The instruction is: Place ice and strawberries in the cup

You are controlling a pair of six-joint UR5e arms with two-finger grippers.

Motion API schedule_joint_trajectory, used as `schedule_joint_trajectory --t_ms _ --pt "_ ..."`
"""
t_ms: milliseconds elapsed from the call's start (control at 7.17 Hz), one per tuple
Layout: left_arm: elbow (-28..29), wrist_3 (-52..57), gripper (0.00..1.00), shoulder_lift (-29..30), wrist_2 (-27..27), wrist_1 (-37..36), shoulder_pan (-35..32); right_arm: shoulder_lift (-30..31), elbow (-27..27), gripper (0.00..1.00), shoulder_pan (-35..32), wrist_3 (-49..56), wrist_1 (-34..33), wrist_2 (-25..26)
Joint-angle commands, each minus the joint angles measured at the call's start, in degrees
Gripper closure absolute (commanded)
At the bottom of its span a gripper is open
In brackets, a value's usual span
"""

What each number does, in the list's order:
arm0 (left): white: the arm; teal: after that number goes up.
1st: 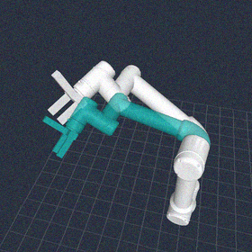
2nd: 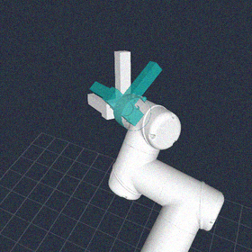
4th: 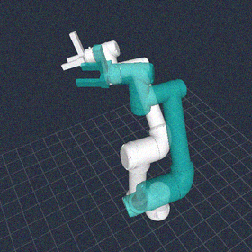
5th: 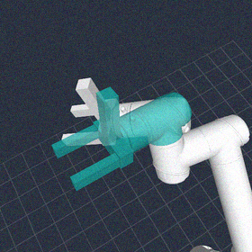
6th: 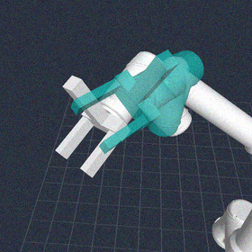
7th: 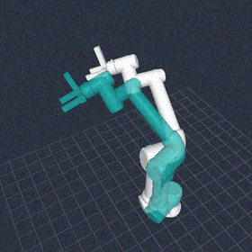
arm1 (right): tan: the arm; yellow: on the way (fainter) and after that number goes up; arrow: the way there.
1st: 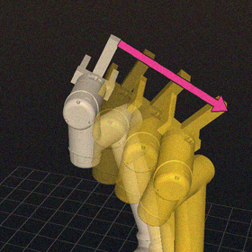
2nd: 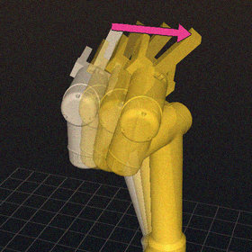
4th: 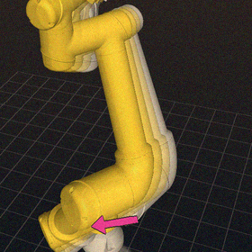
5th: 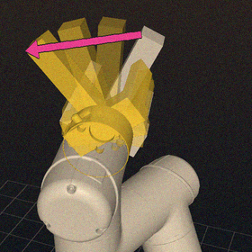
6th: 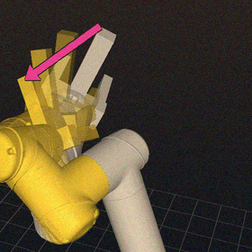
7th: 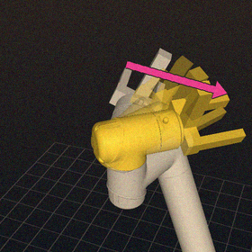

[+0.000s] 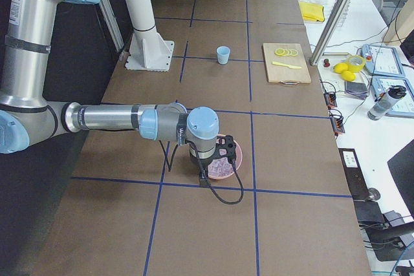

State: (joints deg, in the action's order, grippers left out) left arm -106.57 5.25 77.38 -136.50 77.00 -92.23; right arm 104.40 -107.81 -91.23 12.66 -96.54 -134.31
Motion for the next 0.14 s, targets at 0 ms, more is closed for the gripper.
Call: schedule_joint_trajectory --t_ms 0 --pt "-0.4 0.0 0.0 0.5 0.0 -0.1 0.0 0.0 0.0 0.0 0.0 0.1 0.1 -0.1"
